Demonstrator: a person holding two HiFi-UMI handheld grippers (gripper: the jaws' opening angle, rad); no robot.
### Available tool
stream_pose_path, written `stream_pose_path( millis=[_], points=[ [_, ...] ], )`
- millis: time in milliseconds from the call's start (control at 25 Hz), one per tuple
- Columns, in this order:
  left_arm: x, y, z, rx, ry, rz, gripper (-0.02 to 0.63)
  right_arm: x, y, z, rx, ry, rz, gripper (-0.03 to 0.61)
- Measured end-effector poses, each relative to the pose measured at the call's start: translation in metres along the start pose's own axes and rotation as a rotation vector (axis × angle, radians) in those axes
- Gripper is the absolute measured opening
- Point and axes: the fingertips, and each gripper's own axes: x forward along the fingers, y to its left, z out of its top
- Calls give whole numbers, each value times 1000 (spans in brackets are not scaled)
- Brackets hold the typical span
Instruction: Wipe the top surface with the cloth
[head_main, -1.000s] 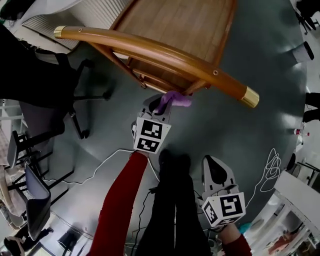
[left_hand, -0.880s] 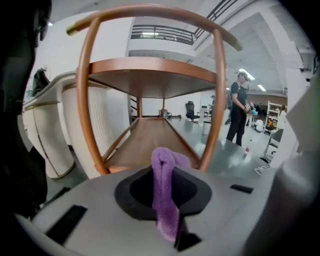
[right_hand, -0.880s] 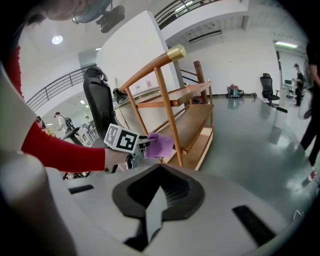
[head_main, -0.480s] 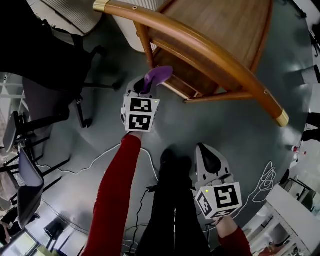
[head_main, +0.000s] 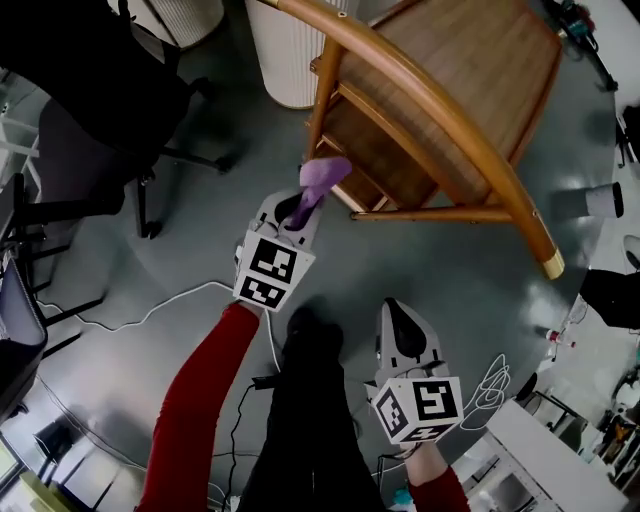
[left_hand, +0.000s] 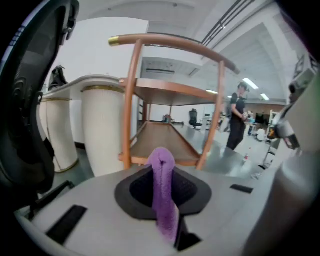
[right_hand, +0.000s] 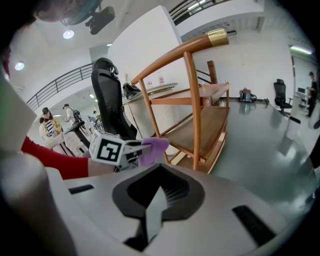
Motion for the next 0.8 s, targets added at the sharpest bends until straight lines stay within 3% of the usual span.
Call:
stream_pose_path(
  millis=[120,280,560,800],
  points=[
    [-7,-72,-27,24,7,-186,49,5,-14,-9,-19,17,2,3],
    [15,-129,-82,19,49,-307,49,24,-31,-31,-54,4,16,3],
    [102,-129,-168,55,66,-316,49,80,-65,-66,-137,-75,33,3],
    [155,-102,-213,47,62,-268,49,122,-88,-95,-186,-84,28,3]
  ],
)
